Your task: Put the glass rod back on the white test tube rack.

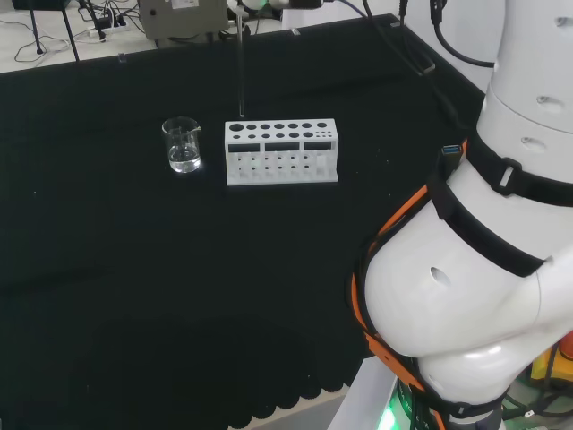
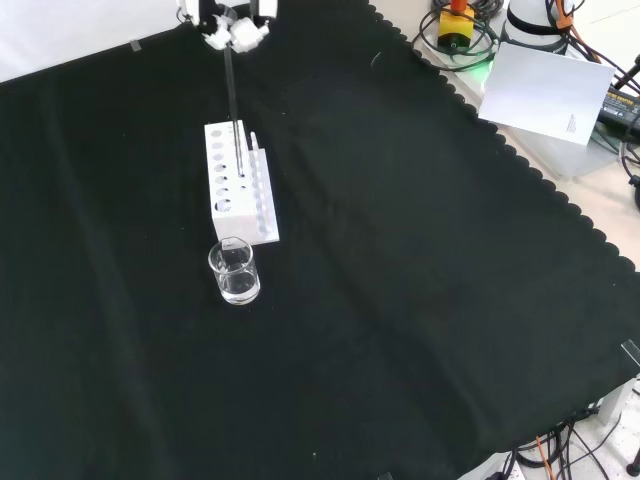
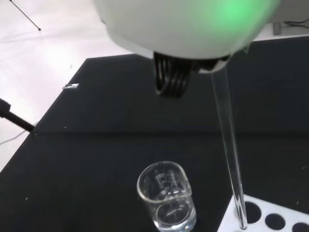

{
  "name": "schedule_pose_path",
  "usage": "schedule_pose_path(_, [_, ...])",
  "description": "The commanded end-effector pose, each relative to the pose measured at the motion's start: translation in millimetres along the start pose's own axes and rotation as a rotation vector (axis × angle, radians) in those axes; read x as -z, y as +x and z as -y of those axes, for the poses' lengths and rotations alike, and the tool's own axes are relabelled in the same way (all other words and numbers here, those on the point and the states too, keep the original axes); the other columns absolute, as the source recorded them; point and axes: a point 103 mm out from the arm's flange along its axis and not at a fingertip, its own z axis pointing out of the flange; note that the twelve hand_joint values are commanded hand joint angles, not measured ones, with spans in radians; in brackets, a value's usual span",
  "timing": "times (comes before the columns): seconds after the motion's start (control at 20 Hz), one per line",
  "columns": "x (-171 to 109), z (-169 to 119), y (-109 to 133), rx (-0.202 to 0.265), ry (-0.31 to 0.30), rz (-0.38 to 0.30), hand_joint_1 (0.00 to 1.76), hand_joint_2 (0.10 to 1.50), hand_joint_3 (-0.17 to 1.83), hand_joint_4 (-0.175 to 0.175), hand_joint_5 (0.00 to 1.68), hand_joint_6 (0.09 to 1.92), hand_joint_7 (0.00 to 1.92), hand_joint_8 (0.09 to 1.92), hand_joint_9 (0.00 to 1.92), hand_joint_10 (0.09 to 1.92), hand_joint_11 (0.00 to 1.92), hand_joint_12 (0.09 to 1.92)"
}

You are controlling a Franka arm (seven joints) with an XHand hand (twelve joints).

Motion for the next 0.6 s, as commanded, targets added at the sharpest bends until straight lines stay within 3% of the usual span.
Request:
schedule_pose_path(0.05, [7,2,20,0.015,0.01,-0.008,1.34,0.41,1.11,-0.175,1.22,0.82,1.41,0.88,1.78,0.66,1.38,1.01])
schedule_pose_path(0.6, [-28,-2,0,0.046,-0.01,-0.094,1.34,0.41,1.11,-0.175,1.22,0.82,1.41,0.88,1.78,0.66,1.38,1.01])
